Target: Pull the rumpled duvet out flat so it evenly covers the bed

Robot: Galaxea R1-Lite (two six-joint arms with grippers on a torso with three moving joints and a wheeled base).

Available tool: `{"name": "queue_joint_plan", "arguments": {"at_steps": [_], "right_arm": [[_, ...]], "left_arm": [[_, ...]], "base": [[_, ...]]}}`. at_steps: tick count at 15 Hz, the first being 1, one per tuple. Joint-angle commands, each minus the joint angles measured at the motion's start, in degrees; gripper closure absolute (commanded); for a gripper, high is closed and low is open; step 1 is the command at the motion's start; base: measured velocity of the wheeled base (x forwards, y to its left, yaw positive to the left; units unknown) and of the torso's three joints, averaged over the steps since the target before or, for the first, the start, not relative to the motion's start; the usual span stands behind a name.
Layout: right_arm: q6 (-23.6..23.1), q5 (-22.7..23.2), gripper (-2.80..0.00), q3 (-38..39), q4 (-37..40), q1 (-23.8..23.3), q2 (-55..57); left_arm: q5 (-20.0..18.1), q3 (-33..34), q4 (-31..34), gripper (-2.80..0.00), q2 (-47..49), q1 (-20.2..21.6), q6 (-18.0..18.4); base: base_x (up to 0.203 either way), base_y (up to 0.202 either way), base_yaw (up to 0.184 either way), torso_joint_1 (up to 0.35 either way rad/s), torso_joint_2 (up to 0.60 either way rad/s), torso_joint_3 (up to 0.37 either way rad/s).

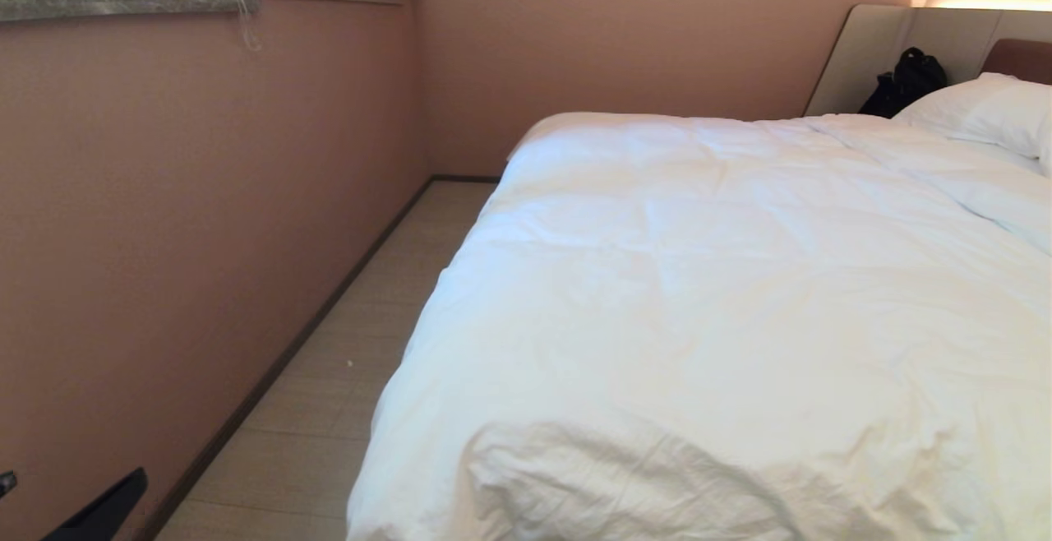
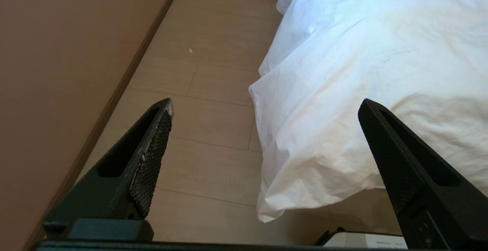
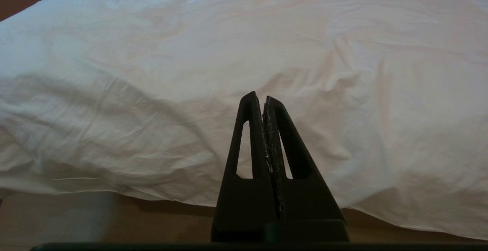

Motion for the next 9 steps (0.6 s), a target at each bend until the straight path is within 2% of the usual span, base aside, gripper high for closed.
{"name": "queue_joint_plan", "arguments": {"at_steps": [1, 5, 9], "right_arm": [[0.0, 0.0, 0.00, -0.1, 0.0, 0.0, 0.0], [0.0, 0.0, 0.00, 0.0, 0.0, 0.0, 0.0], [0.0, 0.0, 0.00, -0.1, 0.0, -0.1, 0.1]], "left_arm": [[0.1, -1.4, 1.5, -2.80, -3.0, 0.0, -0.1], [0.7, -3.4, 5.4, -2.80, -5.8, 0.1, -0.1], [2.9, -4.3, 6.0, -2.80, -6.6, 0.1, -0.1]], "base": [[0.000, 0.000, 0.000, 0.000, 0.00, 0.000], [0.000, 0.000, 0.000, 0.000, 0.00, 0.000], [0.000, 0.000, 0.000, 0.000, 0.00, 0.000]]}}
